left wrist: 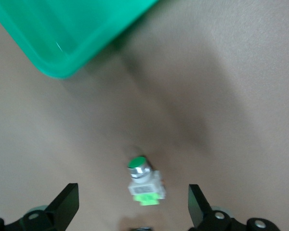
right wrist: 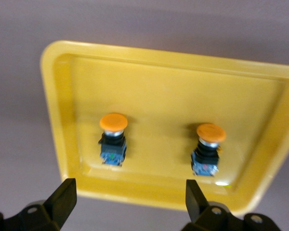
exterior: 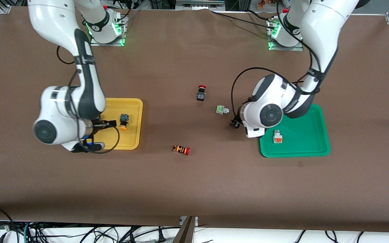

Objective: Place green and yellow buttons in trays

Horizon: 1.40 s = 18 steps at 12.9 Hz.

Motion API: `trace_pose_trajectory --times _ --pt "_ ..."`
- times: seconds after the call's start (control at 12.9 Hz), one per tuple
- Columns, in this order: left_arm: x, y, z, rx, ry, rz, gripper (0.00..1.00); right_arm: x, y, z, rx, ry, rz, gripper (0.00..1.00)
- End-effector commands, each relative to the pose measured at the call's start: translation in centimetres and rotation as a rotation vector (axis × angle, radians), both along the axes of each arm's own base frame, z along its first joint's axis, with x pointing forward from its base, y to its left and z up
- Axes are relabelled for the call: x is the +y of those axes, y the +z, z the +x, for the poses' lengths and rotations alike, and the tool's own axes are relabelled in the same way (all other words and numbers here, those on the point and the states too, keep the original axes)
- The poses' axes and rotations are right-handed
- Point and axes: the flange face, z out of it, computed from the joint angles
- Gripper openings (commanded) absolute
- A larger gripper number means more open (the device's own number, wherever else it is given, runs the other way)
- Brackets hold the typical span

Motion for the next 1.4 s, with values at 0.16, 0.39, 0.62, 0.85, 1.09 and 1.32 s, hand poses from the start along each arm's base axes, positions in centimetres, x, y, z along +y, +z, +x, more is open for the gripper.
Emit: trace_pose_trajectory --times 0.16,0.39,0.62,0.85,1.09,1.32 --pt "-2.3 -4.2 -4.3 -0.060 0.242 0.037 1.00 -2.8 9.2 -0.3 -0.077 0.071 -0.013 1.00" --pt "-4.2 -5.7 -6.5 -0.044 0.285 0.064 1.00 -3.9 16.2 -3.8 -0.154 0.133 -0.013 1.00" --pt "-5.3 -7.3 -8.4 -0.067 0.293 0.056 0.56 -5.8 21.5 -7.4 -0.212 0.122 -0.014 1.00" --pt "-4.9 -7.2 -8.0 -0.071 0.284 0.056 0.00 -7.5 26.4 -11.0 -0.201 0.111 -0.042 1.00" --pt "-2.9 -4.6 -6.2 -0.055 0.205 0.095 0.00 -9.4 27.6 -11.5 -0.208 0.078 -0.053 1.00" --pt "3.2 0.0 -2.7 0.027 0.029 0.102 0.00 -8.9 27.7 -10.6 -0.200 0.073 -0.044 1.00"
